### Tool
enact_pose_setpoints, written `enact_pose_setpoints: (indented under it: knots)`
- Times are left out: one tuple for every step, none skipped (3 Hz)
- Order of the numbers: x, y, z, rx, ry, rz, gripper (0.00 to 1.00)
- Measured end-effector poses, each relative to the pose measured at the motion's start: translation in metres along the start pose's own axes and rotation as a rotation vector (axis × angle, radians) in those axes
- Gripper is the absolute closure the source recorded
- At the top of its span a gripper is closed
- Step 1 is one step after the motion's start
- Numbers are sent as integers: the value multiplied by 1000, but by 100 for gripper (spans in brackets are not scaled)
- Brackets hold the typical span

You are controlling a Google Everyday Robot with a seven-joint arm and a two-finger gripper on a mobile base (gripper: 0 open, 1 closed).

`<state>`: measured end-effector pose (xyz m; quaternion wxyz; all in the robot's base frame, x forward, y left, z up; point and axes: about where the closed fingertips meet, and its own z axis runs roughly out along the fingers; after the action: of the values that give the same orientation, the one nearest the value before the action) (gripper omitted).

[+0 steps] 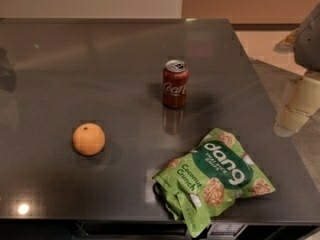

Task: Knock coke can over

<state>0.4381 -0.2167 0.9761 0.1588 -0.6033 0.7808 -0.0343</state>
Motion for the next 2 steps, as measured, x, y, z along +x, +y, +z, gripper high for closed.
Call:
enact_pose_setpoints:
  knots:
    - [-6,-4,2,-2,-19,-6,0]
    - [-25,-14,15,-15,-69,-22,0]
